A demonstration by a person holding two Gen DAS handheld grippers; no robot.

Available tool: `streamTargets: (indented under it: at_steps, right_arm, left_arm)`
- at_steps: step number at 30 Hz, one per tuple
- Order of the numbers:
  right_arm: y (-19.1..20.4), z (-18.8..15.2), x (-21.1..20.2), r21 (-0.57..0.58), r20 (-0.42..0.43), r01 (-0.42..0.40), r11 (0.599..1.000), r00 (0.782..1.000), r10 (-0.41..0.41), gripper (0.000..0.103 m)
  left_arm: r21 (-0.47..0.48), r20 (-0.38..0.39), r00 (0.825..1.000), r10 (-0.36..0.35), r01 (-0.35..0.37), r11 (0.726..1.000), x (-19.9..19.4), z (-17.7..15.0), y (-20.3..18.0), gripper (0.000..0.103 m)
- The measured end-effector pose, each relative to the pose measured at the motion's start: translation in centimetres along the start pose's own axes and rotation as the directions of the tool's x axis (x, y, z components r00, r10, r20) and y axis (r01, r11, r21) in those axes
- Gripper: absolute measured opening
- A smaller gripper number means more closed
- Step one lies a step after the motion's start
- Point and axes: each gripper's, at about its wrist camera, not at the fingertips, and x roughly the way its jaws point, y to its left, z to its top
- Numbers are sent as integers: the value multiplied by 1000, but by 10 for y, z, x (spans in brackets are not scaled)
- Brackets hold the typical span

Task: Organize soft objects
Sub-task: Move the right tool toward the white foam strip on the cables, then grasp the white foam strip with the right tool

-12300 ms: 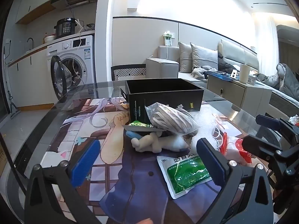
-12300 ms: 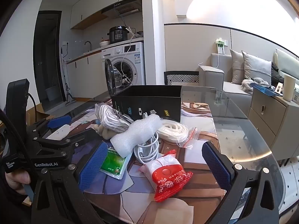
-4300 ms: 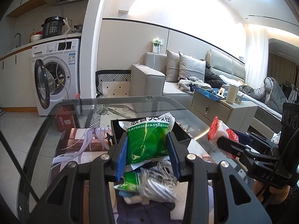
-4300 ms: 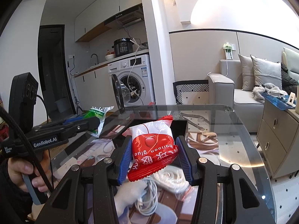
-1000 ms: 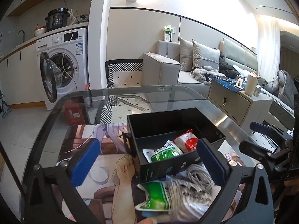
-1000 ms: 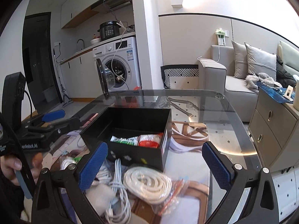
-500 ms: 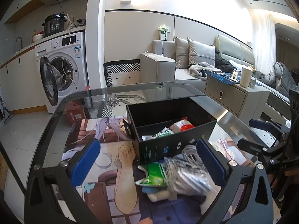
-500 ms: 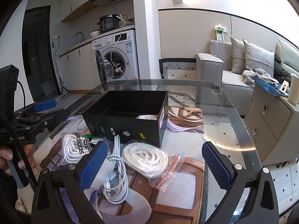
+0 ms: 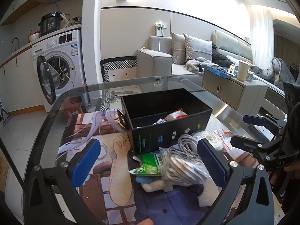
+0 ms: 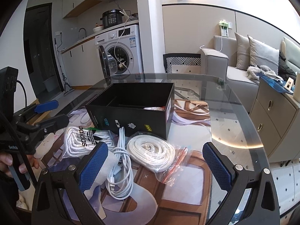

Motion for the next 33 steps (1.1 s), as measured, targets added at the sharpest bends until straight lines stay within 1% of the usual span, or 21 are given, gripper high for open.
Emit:
streamTargets:
  at_steps: [5, 13, 23, 28, 33]
  right_arm:
    - [5, -2, 1, -15, -17, -30, 999, 999, 29, 102]
    - [26, -10, 5, -122, -66, -112, 986, 992, 104, 102]
    - [50, -26, 14, -225, -158, -215, 950, 971, 182, 102]
    - [61, -35, 13, -268, -179, -259, 928, 960, 217, 102]
    - [71, -40, 11, -318, -189, -276, 907, 956, 225, 102]
  left_arm:
    - [22, -15, 1000, -18, 18, 1000, 2, -3, -6, 103]
    - [4, -18, 1000, -18, 18, 1000, 1, -4, -3, 103]
    - [-12, -29, 999, -21, 20, 1000, -1, -3, 1, 103]
    - [-11, -28, 999, -20, 19, 1000, -1, -2, 2, 103]
    - [-17, -33, 999, -19, 18, 1000, 0, -2, 5, 103]
